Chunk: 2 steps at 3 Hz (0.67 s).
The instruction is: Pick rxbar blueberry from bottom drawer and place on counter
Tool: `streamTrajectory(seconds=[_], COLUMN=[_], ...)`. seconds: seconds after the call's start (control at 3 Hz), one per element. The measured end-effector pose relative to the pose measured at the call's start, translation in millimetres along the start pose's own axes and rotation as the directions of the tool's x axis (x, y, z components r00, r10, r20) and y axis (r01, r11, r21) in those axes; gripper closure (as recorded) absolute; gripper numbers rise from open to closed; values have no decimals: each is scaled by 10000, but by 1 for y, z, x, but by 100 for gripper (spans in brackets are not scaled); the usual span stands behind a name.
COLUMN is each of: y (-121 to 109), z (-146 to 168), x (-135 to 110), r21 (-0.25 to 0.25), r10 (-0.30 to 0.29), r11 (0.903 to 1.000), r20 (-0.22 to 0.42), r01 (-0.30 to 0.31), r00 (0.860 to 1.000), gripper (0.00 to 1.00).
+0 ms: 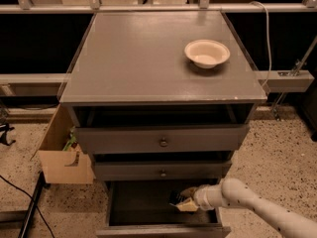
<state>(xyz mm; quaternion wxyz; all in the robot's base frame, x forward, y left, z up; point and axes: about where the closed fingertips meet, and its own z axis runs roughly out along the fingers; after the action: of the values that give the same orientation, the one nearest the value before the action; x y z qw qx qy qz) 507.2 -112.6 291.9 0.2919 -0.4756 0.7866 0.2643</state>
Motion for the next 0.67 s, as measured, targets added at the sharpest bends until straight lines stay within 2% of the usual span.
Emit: streamTrajectory(seconds=[0.33,0.67], y=[13,20], z=[-29,-68], x=[-17,-56], r21=[-621,-944], r10=[35,-549], r11=[9981,9938], r20=[96,337], r01=[-29,579], r00=[9999,9979], gripper=[100,100])
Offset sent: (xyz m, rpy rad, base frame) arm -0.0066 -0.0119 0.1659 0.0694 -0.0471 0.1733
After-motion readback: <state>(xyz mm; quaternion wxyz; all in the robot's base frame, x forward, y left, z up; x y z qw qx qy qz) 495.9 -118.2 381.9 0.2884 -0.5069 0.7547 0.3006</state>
